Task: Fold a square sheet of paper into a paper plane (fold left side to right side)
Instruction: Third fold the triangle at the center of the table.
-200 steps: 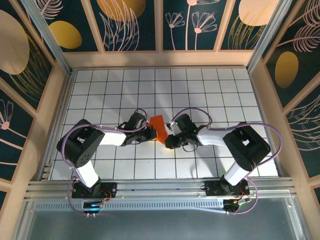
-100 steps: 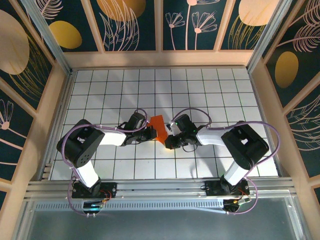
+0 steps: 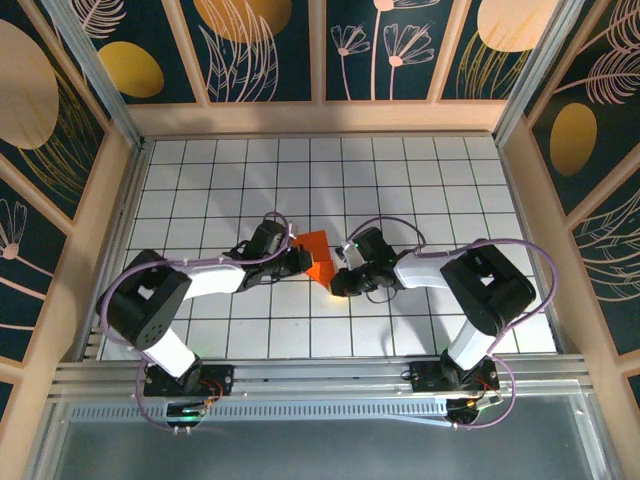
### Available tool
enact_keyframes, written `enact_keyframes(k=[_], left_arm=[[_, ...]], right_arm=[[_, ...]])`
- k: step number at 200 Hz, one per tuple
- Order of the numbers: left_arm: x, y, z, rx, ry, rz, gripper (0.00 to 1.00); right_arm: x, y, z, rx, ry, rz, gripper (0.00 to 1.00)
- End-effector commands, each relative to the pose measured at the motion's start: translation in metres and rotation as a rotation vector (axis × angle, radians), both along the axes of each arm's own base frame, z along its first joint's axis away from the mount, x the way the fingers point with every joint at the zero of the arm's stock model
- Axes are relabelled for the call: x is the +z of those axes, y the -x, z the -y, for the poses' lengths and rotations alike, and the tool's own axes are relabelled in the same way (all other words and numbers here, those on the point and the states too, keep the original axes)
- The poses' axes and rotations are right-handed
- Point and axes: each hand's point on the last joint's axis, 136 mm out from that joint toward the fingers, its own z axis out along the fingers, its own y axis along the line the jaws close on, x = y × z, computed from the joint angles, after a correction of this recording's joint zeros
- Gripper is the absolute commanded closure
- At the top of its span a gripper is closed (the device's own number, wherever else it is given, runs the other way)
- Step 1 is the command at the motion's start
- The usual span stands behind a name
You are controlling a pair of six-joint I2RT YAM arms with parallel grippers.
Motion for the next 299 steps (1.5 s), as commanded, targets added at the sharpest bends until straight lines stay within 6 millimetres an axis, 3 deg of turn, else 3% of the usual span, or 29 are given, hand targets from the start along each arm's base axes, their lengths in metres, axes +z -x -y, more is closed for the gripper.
enact_keyframes(k=[1,33,91,193,201,299], left_arm=[[0.022,0.006,0.002,-0.032,0.06,0.058,0.95],[0.025,0.025,0.007,-0.06,0.132,0.049,0.97],[0.009,0.042,0.028,-0.103,0.163,-0.008,0.98],[-0.008,0.036,0.046,-0.119,0.168,-0.035,0.97],[-0.019,0.036,0.045,-0.114,0.149,-0.058,0.97],[-0.046,0.033,0.033,-0.033,0.074,-0.123,0.98]], right_arm=[[-0.047,0.022,0.035,-0.051,0.164,-0.115,1.0],[-0.053,0.026,0.039,-0.065,0.165,-0.117,1.0],[-0.06,0.03,0.047,-0.085,0.177,-0.107,1.0],[-0.065,0.03,0.048,-0.079,0.189,-0.115,1.0],[-0.065,0.03,0.048,-0.08,0.192,-0.115,1.0],[-0.069,0.031,0.051,-0.074,0.22,-0.122,1.0]])
